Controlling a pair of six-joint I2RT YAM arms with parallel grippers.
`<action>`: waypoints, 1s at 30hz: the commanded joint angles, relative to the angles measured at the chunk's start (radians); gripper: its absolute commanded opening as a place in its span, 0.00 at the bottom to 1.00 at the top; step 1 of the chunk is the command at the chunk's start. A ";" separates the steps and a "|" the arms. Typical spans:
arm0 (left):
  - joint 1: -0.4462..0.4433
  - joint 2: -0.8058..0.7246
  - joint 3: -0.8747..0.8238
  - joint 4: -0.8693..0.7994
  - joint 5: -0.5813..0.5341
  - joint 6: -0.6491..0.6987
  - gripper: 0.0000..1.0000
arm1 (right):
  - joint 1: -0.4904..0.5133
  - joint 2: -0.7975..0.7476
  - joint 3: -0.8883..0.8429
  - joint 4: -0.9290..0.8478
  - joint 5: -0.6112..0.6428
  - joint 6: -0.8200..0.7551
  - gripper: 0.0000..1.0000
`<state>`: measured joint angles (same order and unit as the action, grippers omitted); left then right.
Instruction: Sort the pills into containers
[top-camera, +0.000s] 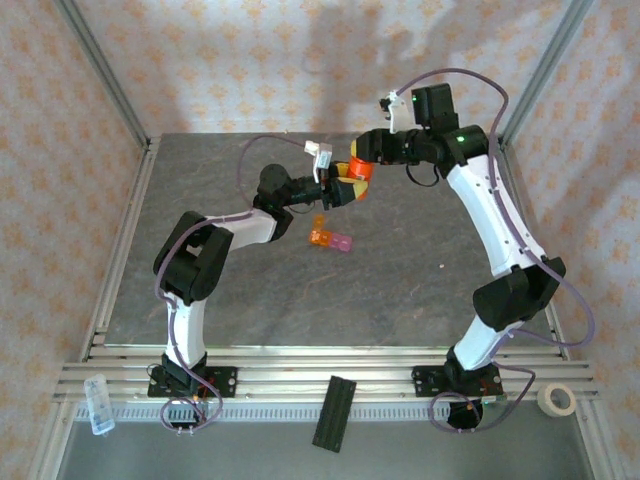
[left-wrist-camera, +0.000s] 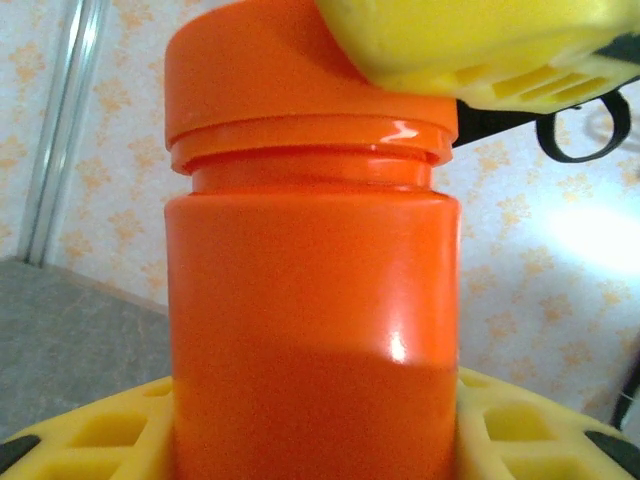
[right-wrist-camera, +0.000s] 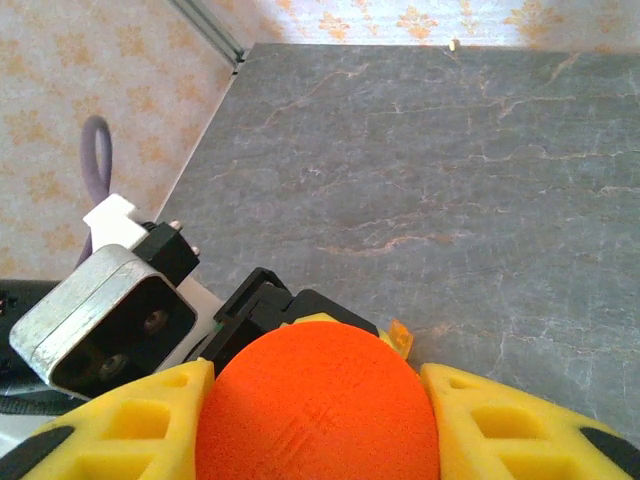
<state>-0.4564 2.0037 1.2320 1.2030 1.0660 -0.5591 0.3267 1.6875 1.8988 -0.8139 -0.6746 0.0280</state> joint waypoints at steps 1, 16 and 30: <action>-0.004 -0.030 -0.018 0.030 -0.119 0.121 0.00 | 0.029 -0.017 -0.099 0.042 0.089 0.090 0.29; -0.073 -0.125 -0.157 -0.036 -0.453 0.425 0.00 | 0.145 -0.034 -0.373 0.296 0.381 0.321 0.32; -0.030 -0.063 -0.127 0.040 -0.315 0.300 0.00 | 0.044 -0.119 -0.137 0.168 0.183 0.218 0.87</action>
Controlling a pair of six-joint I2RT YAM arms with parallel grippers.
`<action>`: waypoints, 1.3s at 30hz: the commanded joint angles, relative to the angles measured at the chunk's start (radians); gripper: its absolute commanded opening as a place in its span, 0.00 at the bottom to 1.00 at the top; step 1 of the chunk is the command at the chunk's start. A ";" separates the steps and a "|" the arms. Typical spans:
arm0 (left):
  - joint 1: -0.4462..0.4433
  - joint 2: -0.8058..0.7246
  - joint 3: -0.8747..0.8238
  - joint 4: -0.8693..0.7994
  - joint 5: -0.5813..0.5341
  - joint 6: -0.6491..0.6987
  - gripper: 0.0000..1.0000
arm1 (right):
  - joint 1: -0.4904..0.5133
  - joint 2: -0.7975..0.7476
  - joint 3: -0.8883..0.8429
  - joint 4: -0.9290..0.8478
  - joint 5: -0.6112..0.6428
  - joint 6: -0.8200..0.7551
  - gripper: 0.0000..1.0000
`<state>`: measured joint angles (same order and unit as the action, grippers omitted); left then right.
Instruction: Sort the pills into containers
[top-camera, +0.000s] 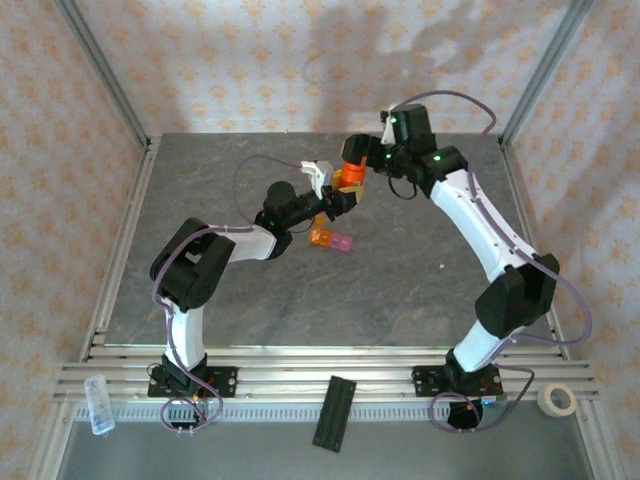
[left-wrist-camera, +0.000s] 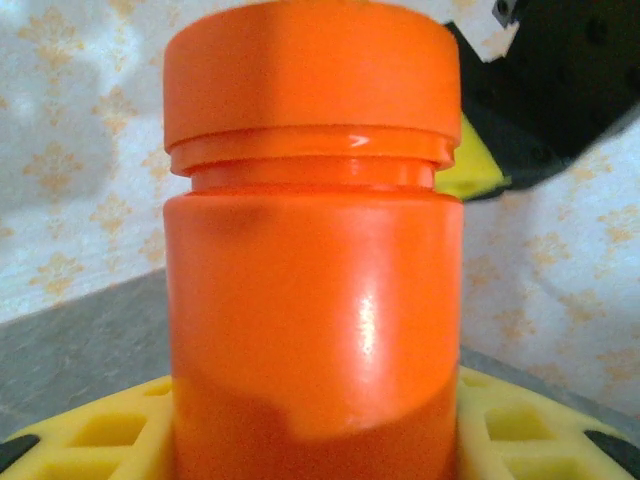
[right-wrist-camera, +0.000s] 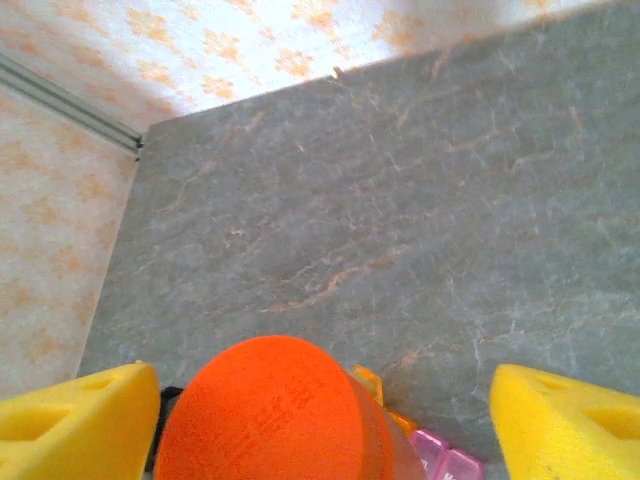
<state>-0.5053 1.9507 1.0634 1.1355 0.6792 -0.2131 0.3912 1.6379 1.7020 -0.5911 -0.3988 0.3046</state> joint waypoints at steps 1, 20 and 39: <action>0.023 -0.005 0.050 0.112 0.103 -0.066 0.00 | -0.030 -0.077 0.074 -0.068 -0.132 -0.101 0.87; 0.042 0.069 0.213 0.123 0.500 -0.368 0.00 | -0.137 0.196 0.534 -0.586 -0.531 -0.559 0.70; 0.042 0.081 0.237 0.124 0.511 -0.394 0.00 | -0.137 0.191 0.444 -0.580 -0.507 -0.548 0.38</action>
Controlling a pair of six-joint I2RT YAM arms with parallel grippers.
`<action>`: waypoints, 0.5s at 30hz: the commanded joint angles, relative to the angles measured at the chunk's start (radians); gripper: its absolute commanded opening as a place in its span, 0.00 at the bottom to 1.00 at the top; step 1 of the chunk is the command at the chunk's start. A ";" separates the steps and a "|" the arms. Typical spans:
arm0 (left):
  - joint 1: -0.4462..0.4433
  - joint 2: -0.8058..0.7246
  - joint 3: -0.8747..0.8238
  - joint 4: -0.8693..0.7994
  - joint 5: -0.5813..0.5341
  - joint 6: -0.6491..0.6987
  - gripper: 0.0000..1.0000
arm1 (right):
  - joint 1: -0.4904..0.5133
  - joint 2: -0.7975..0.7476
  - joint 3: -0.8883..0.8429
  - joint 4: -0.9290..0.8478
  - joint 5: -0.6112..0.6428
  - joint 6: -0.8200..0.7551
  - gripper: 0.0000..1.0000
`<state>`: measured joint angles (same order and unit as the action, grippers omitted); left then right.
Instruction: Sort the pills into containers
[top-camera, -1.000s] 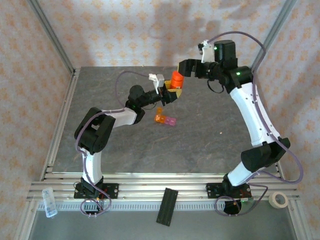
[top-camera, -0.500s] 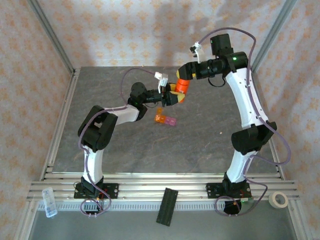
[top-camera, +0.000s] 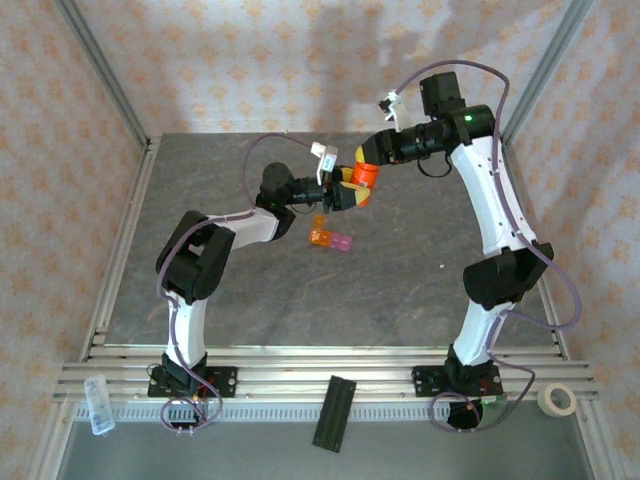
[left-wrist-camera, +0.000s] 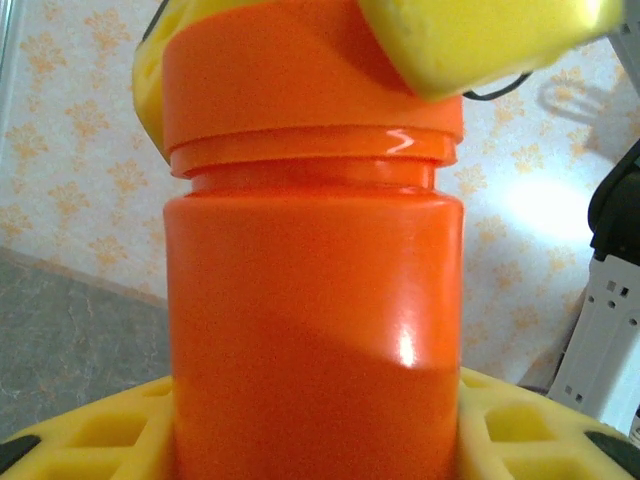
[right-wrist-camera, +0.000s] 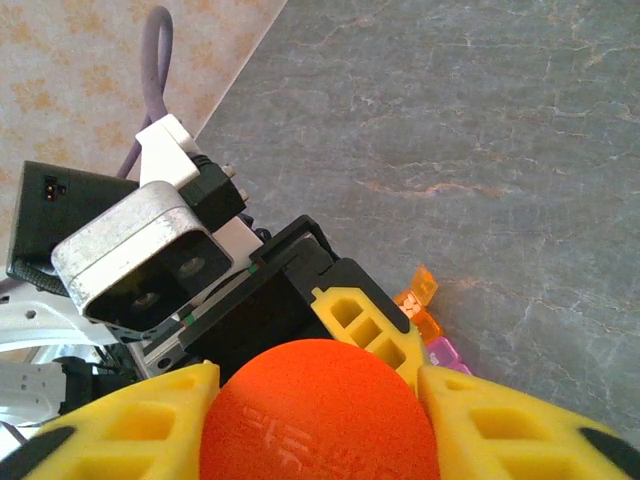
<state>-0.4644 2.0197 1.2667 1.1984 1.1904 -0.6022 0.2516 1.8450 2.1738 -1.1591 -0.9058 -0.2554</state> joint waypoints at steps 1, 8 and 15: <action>0.001 0.010 0.031 0.061 -0.005 -0.004 0.00 | 0.003 -0.019 -0.037 -0.006 0.005 0.021 0.37; -0.005 -0.038 -0.061 0.030 -0.222 0.171 0.00 | 0.027 -0.091 -0.234 0.205 0.203 0.301 0.31; -0.073 -0.146 -0.190 -0.089 -0.533 0.513 0.00 | 0.154 -0.178 -0.506 0.443 0.475 0.565 0.31</action>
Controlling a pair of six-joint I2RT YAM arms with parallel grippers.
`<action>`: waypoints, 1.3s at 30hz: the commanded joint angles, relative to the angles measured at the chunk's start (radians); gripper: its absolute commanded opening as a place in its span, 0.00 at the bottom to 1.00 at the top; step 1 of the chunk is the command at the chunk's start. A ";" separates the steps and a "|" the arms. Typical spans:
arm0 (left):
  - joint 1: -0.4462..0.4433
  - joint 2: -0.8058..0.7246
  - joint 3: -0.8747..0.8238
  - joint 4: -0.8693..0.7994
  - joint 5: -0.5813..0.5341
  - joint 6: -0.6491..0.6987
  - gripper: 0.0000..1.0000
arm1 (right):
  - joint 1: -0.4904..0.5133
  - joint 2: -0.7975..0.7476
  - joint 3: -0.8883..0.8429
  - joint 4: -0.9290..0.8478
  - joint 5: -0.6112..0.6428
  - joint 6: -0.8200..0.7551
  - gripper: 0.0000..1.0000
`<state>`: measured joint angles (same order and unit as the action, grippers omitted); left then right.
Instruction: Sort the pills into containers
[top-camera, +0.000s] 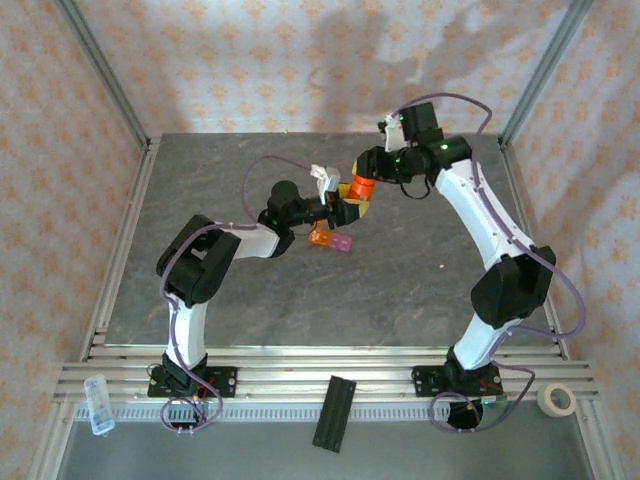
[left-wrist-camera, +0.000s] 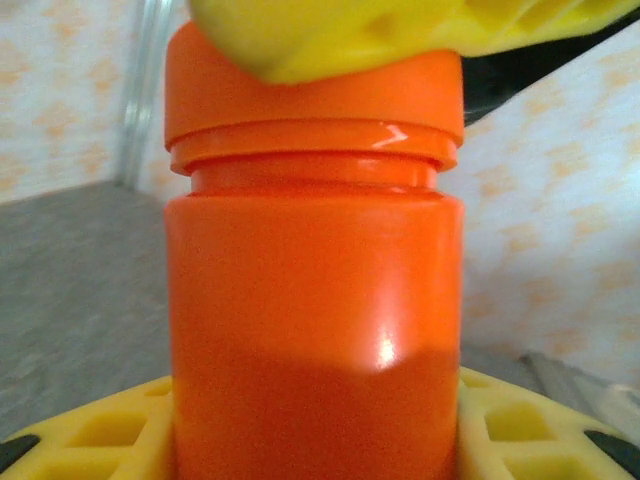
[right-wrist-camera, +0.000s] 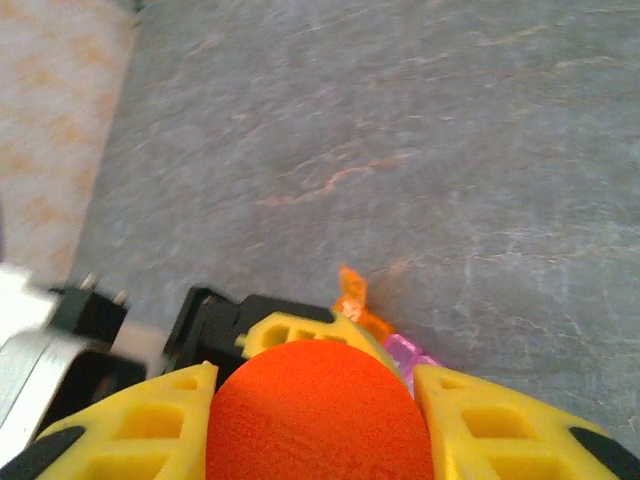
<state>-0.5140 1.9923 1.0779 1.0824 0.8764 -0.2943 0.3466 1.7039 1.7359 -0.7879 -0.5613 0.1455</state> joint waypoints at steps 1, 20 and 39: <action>-0.034 -0.125 -0.011 0.024 -0.246 0.239 0.00 | 0.077 -0.043 -0.104 0.104 0.163 0.192 0.30; -0.013 -0.059 0.011 0.124 -0.200 0.131 0.00 | 0.004 -0.133 0.068 0.084 0.086 0.116 0.86; 0.045 0.004 0.158 0.174 0.250 -0.223 0.00 | -0.065 0.081 0.452 -0.341 -0.245 -0.394 0.76</action>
<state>-0.4694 1.9854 1.2037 1.1942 1.0683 -0.4755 0.2886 1.7706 2.1567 -1.0611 -0.7502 -0.1993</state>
